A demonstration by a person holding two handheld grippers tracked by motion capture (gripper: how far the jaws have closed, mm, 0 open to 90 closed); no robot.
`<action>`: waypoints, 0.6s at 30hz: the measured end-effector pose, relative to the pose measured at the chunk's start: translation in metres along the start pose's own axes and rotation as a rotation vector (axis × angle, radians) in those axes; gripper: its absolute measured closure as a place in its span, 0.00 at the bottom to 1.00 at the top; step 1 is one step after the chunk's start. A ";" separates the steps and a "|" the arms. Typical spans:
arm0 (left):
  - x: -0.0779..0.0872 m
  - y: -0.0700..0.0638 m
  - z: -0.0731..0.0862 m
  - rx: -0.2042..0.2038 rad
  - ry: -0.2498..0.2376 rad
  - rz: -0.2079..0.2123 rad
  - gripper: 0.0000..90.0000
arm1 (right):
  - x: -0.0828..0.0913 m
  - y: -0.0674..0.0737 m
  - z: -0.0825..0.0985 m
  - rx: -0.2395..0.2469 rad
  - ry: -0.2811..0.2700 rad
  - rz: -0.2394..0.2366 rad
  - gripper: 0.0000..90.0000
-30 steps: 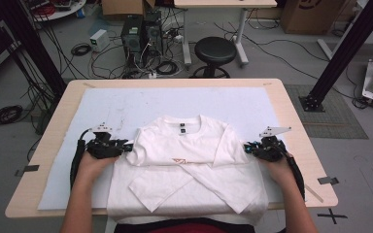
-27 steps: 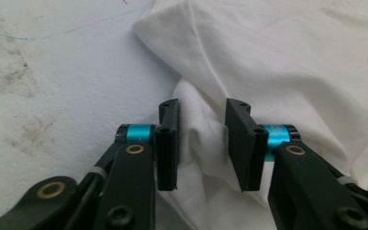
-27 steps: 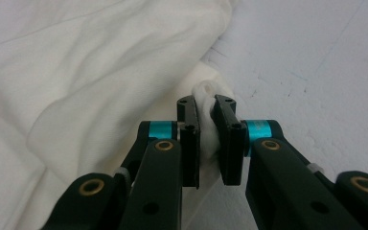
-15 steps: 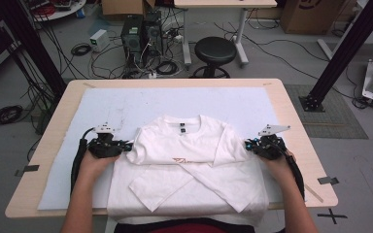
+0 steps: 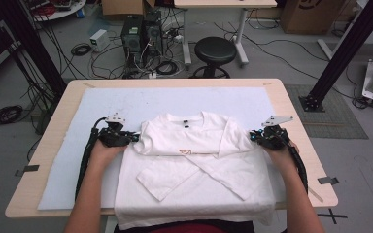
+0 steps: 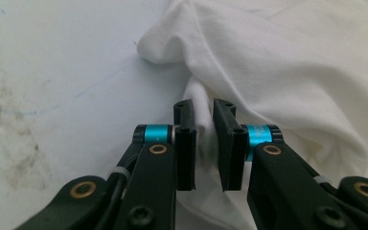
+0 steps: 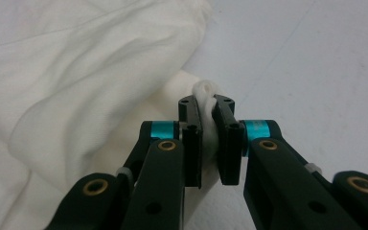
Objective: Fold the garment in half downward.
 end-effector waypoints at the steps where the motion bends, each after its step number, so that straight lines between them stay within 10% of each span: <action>1: -0.005 0.003 -0.006 -0.006 0.009 -0.007 0.88 | 0.000 -0.002 0.000 -0.007 0.000 0.002 0.93; 10: -0.020 0.013 -0.035 -0.023 0.008 -0.038 0.89 | -0.004 -0.018 -0.003 -0.021 0.013 0.046 0.93; 18: -0.023 0.019 -0.025 0.037 -0.009 -0.014 0.78 | -0.018 -0.020 0.007 -0.088 0.063 0.024 0.90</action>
Point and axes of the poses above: each handheld gripper's, and its own axes: x roughly backward along the jaws, z roughly out of its underside, y roughly to its left, the point moved 2 cm from there along -x, roughly forward along the jaws, and after that the axes turned 14 degrees about z, right-handed, at the moved point
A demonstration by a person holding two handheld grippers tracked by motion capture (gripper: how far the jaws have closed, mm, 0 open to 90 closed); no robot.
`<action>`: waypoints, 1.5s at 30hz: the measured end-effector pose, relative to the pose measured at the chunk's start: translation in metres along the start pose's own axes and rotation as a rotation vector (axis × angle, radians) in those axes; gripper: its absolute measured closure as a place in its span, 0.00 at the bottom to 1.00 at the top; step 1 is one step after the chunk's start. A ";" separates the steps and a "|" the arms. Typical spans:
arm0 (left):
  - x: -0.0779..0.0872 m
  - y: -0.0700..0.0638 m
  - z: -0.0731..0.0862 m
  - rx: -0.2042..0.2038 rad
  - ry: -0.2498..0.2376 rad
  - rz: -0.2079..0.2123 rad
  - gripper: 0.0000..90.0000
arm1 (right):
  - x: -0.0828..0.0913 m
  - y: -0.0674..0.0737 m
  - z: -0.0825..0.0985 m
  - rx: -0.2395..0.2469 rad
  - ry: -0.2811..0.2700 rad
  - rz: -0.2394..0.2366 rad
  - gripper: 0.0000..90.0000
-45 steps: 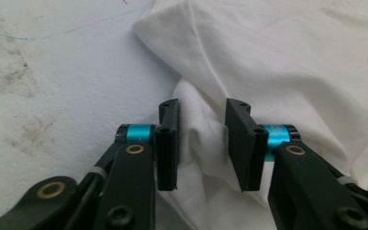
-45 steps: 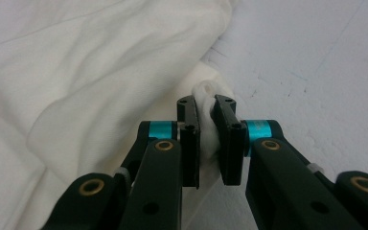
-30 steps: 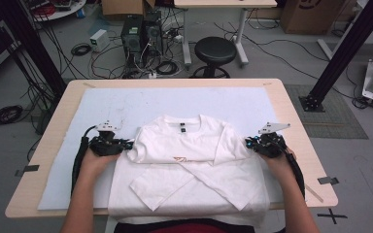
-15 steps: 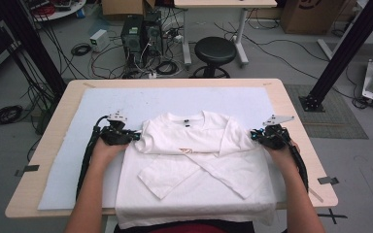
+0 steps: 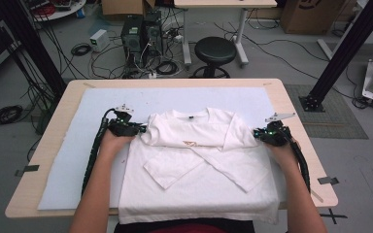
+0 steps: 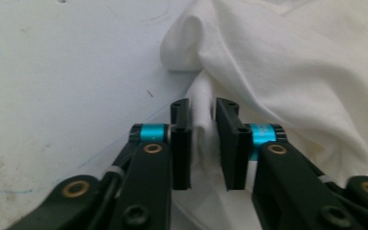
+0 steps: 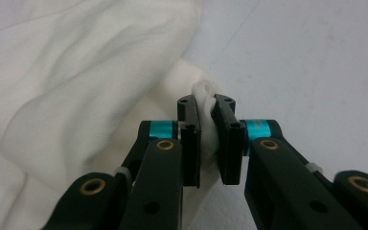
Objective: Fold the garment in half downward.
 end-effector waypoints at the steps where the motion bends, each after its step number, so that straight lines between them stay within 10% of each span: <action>1: 0.001 -0.001 0.000 0.003 -0.006 -0.010 0.74 | 0.001 0.000 0.000 -0.013 -0.002 0.000 0.86; 9: 0.014 -0.006 -0.011 0.002 -0.131 -0.014 0.54 | 0.014 -0.003 -0.016 -0.072 -0.072 0.000 0.69; 27: -0.027 0.006 -0.032 0.093 -0.137 0.023 0.41 | -0.037 0.020 -0.061 -0.124 -0.029 -0.065 0.61; 35: -0.035 0.001 -0.033 0.027 -0.101 0.030 0.82 | -0.052 0.021 -0.056 -0.120 0.014 -0.116 0.96; 45: -0.005 -0.019 -0.047 -0.060 -0.212 0.111 0.96 | -0.016 0.021 -0.064 -0.114 -0.127 -0.109 0.98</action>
Point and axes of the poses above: each handheld gripper's, and its own axes: x roughly backward along the jaws, z roughly out of its underside, y roughly to its left, the point moved 2 cm from there along -x, roughly forward along the jaws, and after that the axes turned 14 degrees about z, right-handed, at the moved point
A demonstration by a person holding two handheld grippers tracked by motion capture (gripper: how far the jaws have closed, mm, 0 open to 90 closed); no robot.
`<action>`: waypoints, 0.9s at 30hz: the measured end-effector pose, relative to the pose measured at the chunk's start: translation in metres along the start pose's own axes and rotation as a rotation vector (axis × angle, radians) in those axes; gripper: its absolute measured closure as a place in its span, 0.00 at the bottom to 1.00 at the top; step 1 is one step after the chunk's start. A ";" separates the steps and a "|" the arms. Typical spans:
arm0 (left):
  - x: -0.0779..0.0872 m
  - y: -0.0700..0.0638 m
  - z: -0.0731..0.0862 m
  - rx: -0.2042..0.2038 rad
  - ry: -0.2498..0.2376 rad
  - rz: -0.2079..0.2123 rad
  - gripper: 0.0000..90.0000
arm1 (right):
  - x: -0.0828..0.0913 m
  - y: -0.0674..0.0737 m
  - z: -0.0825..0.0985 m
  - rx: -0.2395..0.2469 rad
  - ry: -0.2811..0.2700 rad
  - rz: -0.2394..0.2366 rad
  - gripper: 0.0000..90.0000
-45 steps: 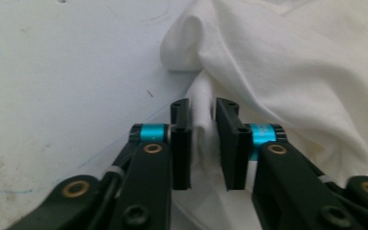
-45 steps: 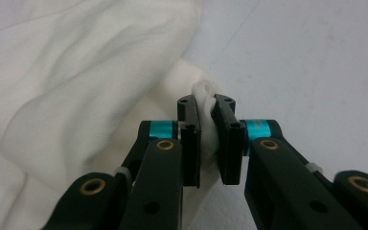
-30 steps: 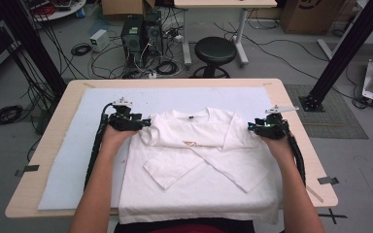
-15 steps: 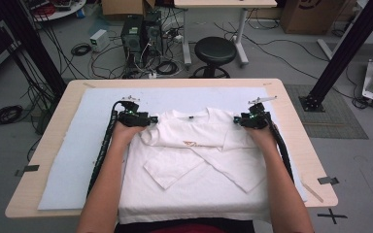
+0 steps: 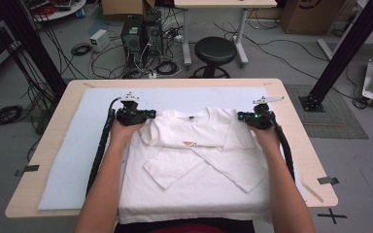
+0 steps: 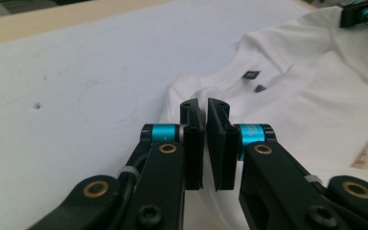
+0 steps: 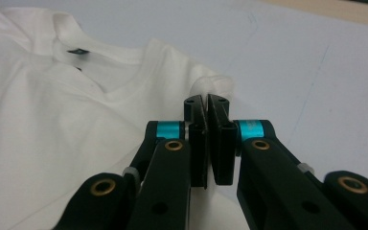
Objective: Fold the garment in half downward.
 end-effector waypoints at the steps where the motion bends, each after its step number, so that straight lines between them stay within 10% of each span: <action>1: 0.003 -0.003 -0.002 -0.008 -0.012 0.012 0.98 | 0.004 0.000 -0.001 0.010 -0.015 0.000 0.98; 20: 0.029 -0.029 -0.001 -0.054 -0.074 0.091 0.98 | 0.046 0.016 -0.004 0.058 -0.113 -0.032 0.98; 27: 0.057 -0.060 0.021 -0.104 -0.118 0.163 0.98 | 0.090 0.026 0.018 0.060 -0.189 -0.070 0.98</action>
Point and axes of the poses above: each handheld gripper's, and its own axes: x roughly backward along the jaws, z roughly out of its underside, y roughly to its left, the point moved 2 cm from there along -x, roughly forward along the jaws, and after that the axes turned 14 degrees about z, right-handed, at the moved point
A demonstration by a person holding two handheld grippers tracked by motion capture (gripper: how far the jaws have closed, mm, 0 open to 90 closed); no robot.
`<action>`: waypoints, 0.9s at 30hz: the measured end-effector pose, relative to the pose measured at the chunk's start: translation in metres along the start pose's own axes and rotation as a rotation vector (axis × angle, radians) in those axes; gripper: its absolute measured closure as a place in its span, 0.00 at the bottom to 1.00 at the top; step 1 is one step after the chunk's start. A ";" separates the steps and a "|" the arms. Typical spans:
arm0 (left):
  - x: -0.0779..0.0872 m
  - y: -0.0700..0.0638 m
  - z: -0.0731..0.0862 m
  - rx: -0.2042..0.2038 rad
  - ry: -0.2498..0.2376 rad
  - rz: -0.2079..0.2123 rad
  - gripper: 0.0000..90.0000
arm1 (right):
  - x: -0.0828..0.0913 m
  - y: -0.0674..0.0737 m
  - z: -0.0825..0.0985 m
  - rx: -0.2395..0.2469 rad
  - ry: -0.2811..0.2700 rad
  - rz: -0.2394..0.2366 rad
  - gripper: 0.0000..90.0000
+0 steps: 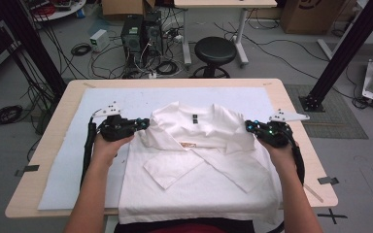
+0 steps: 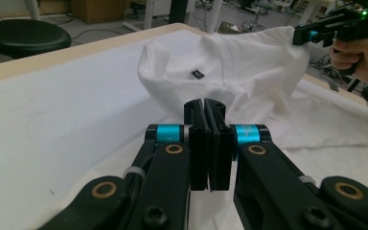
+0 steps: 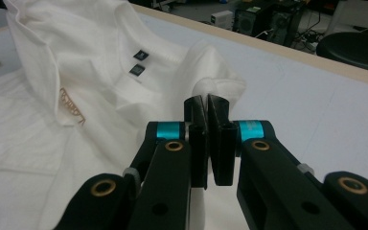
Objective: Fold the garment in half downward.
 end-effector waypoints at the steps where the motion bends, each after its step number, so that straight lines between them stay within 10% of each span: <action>1: 0.001 -0.003 0.003 0.003 0.007 0.006 0.98 | 0.007 0.001 0.005 0.002 -0.006 -0.003 0.98; 9: 0.002 -0.019 0.053 0.062 0.144 0.000 0.97 | 0.023 0.010 0.061 -0.021 0.081 -0.018 0.97; 12: 0.001 -0.018 0.056 0.071 0.159 -0.040 0.77 | 0.022 0.009 0.072 -0.054 0.090 -0.018 0.86; 17: 0.001 -0.013 0.047 0.096 0.099 -0.068 0.49 | 0.023 0.002 0.064 -0.101 0.075 0.007 0.69; 27: -0.029 -0.006 0.039 0.107 0.134 -0.070 0.42 | -0.002 0.005 0.042 -0.077 0.131 0.024 0.64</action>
Point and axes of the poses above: each handheld gripper's, and its own axes: x roughly backward along the jaws, z roughly out of its underside, y roughly to its left, the point moved 2 cm from there along -x, roughly forward along the jaws, and after that the axes turned 14 degrees about z, right-handed, at the moved point
